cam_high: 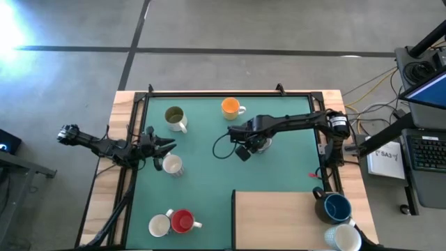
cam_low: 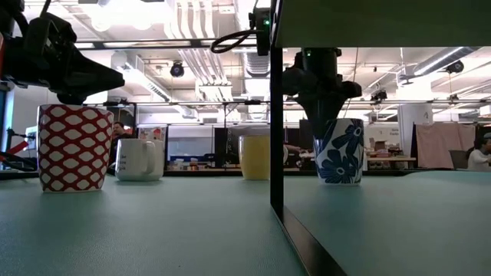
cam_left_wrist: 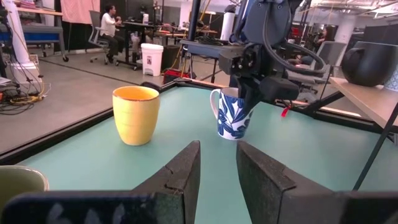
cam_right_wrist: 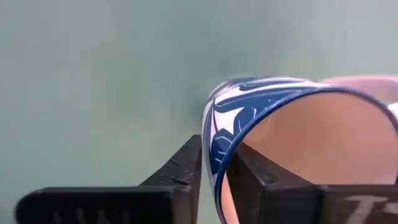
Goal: Place coffee mugs
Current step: Put the blue patterned mug on the shelf
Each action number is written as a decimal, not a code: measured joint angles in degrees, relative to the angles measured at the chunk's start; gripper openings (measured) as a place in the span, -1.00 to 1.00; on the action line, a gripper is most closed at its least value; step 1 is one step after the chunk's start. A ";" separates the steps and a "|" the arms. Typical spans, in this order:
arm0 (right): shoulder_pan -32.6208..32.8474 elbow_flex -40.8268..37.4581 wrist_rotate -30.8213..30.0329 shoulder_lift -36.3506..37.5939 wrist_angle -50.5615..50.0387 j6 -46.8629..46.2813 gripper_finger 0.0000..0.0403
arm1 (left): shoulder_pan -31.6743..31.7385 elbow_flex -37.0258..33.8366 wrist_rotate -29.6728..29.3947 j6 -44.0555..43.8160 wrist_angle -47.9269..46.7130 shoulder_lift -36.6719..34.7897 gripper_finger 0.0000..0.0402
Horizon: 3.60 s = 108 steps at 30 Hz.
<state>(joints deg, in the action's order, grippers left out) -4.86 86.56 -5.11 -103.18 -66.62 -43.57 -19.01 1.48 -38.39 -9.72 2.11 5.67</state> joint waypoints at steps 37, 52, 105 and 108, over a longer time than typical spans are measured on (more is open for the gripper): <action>5.57 -3.26 8.59 8.89 -9.46 15.05 -0.93 | -0.01 0.00 -0.02 0.00 0.00 0.00 -0.57; 16.59 3.18 13.52 18.98 -19.58 7.06 -0.94 | -0.01 0.00 -0.02 0.00 0.01 0.00 -0.57; 52.19 24.87 19.48 8.58 -23.27 -10.56 -0.93 | 0.01 0.00 -0.02 0.00 0.00 0.02 -0.57; 52.62 24.94 19.52 7.96 -23.26 -10.38 -0.93 | -0.01 0.00 -0.02 0.00 0.00 0.02 -0.57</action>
<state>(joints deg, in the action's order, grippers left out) 47.76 111.50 14.41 -95.22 -89.89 -53.95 -19.03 1.48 -38.41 -9.72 2.11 5.69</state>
